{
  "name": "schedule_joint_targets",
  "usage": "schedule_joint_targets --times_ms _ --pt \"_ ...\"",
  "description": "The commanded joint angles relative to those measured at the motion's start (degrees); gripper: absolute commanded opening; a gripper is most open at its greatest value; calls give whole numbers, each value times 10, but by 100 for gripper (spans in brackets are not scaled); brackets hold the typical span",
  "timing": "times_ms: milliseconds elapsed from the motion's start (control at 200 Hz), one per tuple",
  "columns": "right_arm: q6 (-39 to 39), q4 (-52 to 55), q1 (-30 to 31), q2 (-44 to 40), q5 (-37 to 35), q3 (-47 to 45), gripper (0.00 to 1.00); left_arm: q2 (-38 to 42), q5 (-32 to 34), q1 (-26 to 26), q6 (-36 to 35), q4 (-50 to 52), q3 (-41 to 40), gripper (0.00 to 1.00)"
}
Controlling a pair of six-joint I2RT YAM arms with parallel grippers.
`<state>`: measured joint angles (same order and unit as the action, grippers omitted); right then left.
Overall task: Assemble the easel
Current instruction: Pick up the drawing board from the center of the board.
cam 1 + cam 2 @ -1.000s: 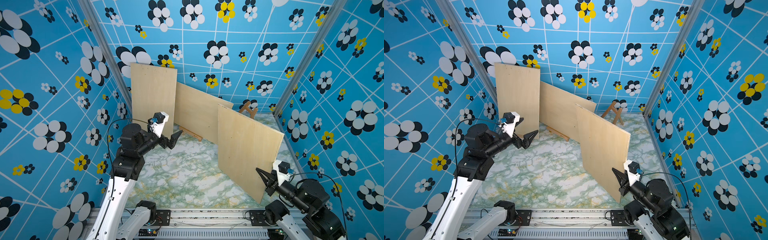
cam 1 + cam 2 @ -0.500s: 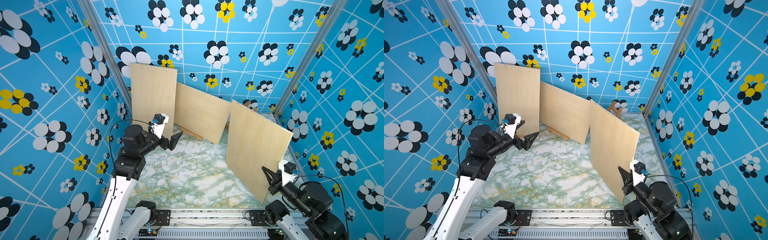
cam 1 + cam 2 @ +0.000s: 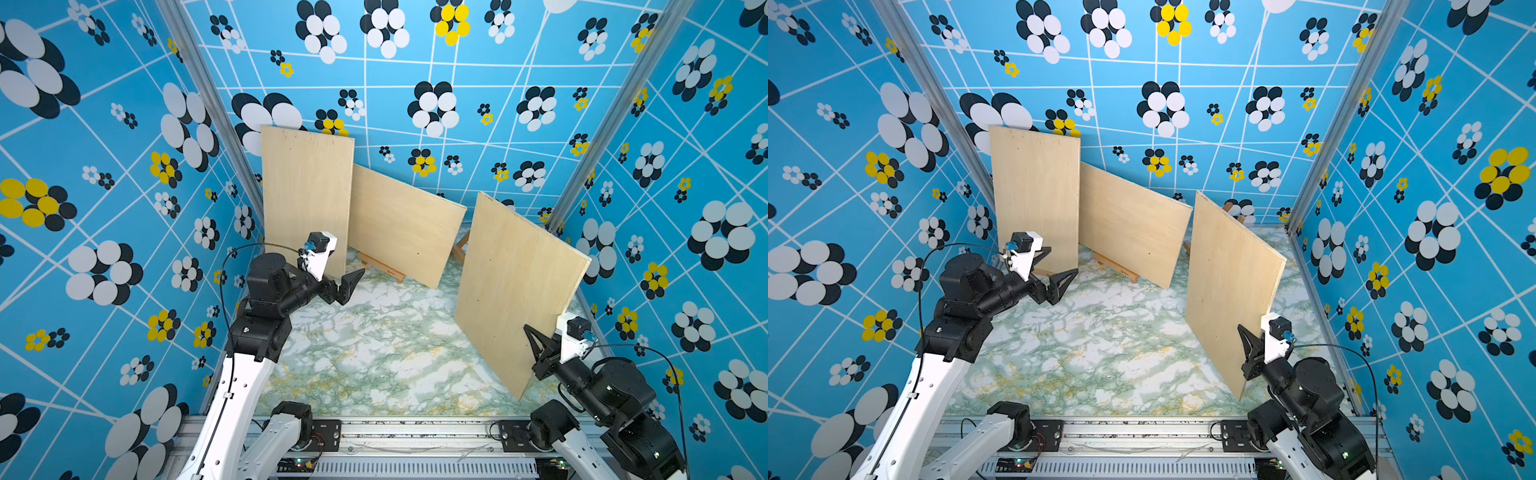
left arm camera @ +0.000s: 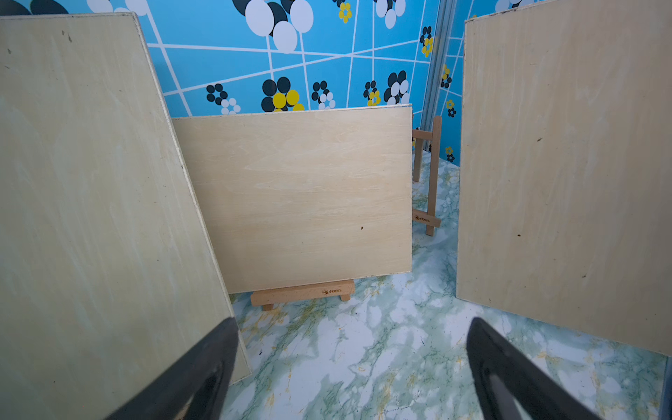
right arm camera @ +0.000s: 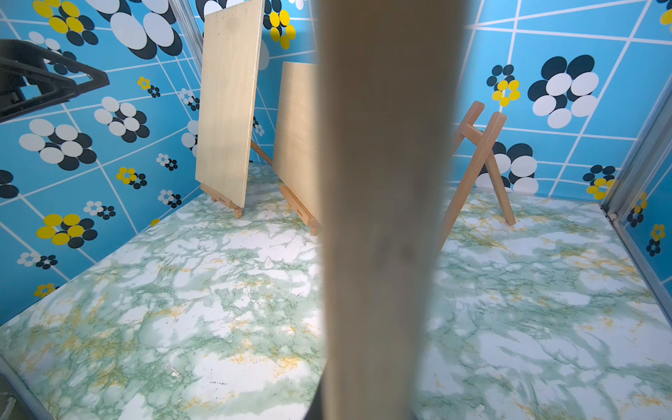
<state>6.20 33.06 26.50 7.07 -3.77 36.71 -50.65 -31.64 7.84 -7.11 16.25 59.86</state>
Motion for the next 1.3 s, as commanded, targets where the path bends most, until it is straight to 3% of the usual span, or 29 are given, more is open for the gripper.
schedule_joint_targets --times_ms 0,310,685,885,1120,1294 --pt "9 -31 -1 19 -21 -15 0 10 -17 -7 11 -10 -12 99" --pt "23 -63 -1 41 -73 -31 0 14 -18 -9 17 -10 -23 99" --pt "16 -169 -26 130 -53 -52 0 25 -20 -10 20 -10 -45 100" --pt "33 -232 -66 181 -18 -63 0 29 -22 -12 22 -6 -52 98" --pt "55 -308 -143 229 85 -71 0 32 -22 -16 30 -4 -60 95" --pt "64 -358 -182 281 138 -69 0 25 -50 -12 96 -36 -84 88"
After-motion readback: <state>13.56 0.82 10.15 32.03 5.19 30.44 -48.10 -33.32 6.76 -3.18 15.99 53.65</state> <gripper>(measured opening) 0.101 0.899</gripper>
